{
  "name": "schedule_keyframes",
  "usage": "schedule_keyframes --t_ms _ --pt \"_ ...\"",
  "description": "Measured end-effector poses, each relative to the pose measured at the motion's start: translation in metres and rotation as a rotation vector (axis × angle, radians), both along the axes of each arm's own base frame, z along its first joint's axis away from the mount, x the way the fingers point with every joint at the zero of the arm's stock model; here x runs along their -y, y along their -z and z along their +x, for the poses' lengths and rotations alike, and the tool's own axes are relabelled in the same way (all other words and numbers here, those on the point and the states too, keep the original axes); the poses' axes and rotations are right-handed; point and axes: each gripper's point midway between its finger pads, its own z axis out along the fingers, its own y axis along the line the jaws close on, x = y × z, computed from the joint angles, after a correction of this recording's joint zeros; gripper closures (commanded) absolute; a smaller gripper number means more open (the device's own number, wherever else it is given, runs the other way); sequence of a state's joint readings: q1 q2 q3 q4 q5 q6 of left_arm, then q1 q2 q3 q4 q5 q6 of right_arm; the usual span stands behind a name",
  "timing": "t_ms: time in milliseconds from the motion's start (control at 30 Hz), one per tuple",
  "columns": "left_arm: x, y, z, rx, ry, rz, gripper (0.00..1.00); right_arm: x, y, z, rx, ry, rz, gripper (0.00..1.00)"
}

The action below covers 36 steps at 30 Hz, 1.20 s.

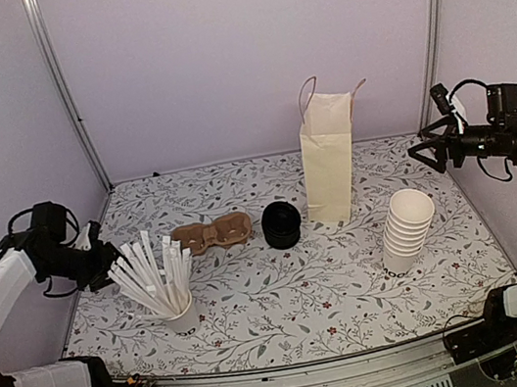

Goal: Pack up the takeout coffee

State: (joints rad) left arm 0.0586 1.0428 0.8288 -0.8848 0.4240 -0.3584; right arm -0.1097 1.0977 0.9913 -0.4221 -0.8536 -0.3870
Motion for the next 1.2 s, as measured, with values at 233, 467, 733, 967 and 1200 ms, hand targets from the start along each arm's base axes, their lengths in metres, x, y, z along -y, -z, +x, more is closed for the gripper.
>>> schedule_keyframes --t_ms 233,467,733,967,1200 --pt "0.04 0.016 -0.027 -0.054 0.166 -0.062 0.51 -0.002 0.003 0.0 -0.011 -0.021 0.009 0.01" --pt "0.063 0.017 -0.035 -0.063 0.272 -0.092 0.57 -0.004 0.005 0.0 -0.02 -0.033 0.017 0.01" --pt "0.076 0.036 -0.041 -0.137 0.337 -0.049 0.8 -0.004 0.006 -0.001 -0.029 -0.033 0.018 0.01" --pt "0.071 0.036 -0.032 -0.121 0.321 0.016 0.96 -0.004 0.007 -0.002 -0.034 -0.033 0.019 0.01" --pt "0.064 0.016 -0.004 -0.047 0.291 0.091 1.0 -0.005 0.007 -0.002 -0.035 -0.036 0.021 0.01"
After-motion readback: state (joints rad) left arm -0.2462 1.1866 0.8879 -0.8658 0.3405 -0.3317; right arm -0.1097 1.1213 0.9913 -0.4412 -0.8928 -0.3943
